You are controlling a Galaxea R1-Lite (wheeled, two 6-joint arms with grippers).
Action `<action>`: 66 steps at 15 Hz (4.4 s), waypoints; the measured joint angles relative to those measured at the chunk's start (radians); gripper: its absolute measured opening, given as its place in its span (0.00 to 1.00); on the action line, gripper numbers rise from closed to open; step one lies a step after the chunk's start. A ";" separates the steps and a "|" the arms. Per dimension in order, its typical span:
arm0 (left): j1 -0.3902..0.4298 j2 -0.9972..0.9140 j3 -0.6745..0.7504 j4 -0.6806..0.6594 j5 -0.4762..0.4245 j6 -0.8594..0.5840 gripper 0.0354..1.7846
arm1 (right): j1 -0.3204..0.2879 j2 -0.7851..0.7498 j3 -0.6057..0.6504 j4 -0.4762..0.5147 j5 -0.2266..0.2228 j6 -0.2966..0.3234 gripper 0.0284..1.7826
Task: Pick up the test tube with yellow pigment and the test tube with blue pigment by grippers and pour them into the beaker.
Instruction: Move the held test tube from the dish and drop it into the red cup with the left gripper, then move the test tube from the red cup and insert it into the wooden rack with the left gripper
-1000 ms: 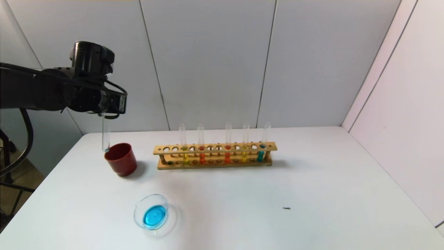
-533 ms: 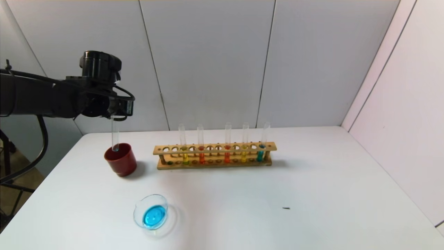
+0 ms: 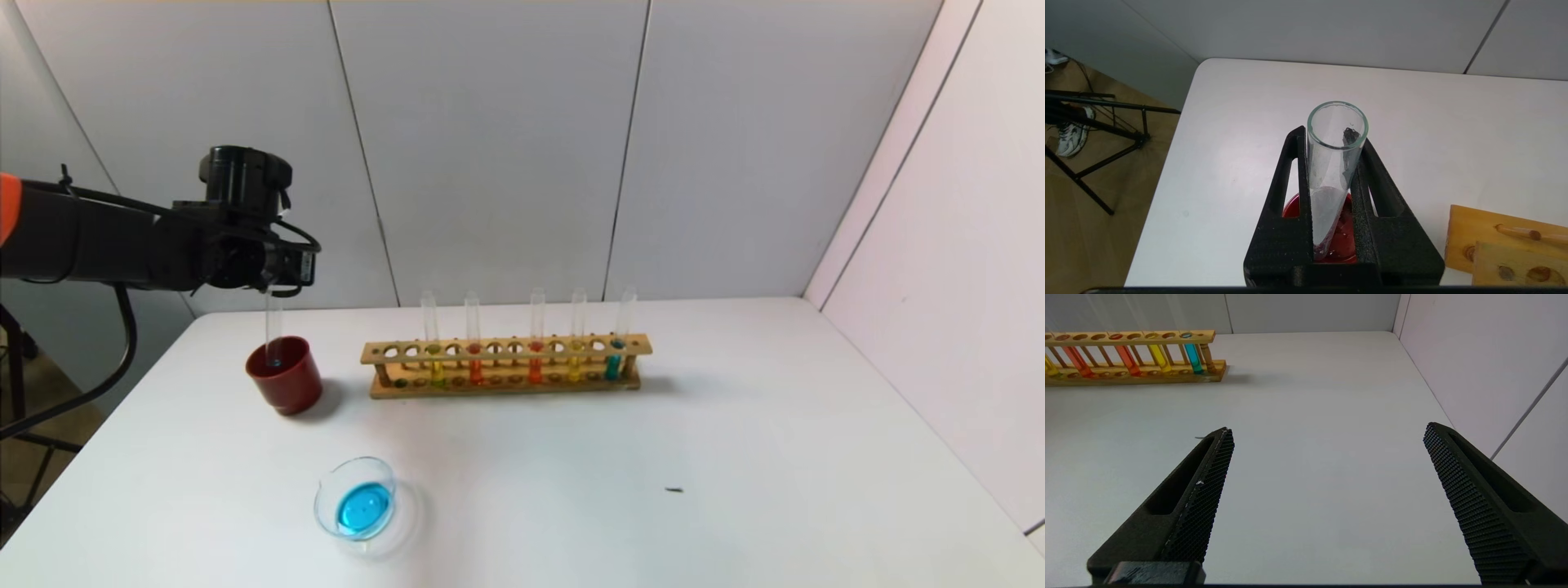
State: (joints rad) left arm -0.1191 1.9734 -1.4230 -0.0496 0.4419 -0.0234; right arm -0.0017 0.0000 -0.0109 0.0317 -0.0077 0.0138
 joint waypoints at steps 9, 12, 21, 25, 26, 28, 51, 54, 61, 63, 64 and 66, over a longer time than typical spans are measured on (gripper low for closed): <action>0.014 0.068 0.041 -0.113 -0.013 0.001 0.16 | 0.000 0.000 0.000 0.000 0.000 0.000 0.95; 0.013 0.071 0.099 -0.175 -0.016 0.007 0.16 | 0.000 0.000 0.000 0.000 0.000 0.000 0.95; 0.009 0.055 0.241 -0.284 -0.016 0.010 0.19 | 0.000 0.000 0.000 0.000 0.000 0.000 0.95; 0.006 0.039 0.244 -0.286 -0.014 0.010 0.42 | 0.000 0.000 0.000 0.000 0.000 0.000 0.95; 0.005 0.034 0.244 -0.286 -0.014 0.010 0.51 | 0.000 0.000 0.000 0.000 0.000 0.000 0.95; 0.003 0.021 0.254 -0.286 -0.013 0.010 0.72 | 0.000 0.000 0.000 0.000 0.000 0.000 0.95; -0.347 -0.264 0.628 -0.421 0.117 -0.088 0.98 | 0.000 0.000 0.000 0.000 0.000 0.000 0.95; -0.384 -0.235 0.621 -0.447 0.142 -0.143 0.98 | 0.000 0.000 0.000 0.000 0.000 0.000 0.95; -0.423 -0.129 0.562 -0.532 0.144 -0.190 0.98 | 0.000 0.000 0.000 0.000 0.000 0.000 0.95; -0.427 -0.091 0.530 -0.548 0.144 -0.188 0.98 | 0.000 0.000 0.000 0.000 0.000 0.000 0.95; -0.428 -0.074 0.513 -0.549 0.144 -0.186 0.98 | 0.000 0.000 0.000 0.000 0.000 0.000 0.95; -0.428 -0.040 0.477 -0.551 0.139 -0.184 0.98 | 0.000 0.000 0.000 0.000 0.000 0.000 0.95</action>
State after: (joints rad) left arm -0.5468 1.9334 -0.9462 -0.6002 0.5806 -0.2072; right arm -0.0017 0.0000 -0.0109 0.0313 -0.0077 0.0134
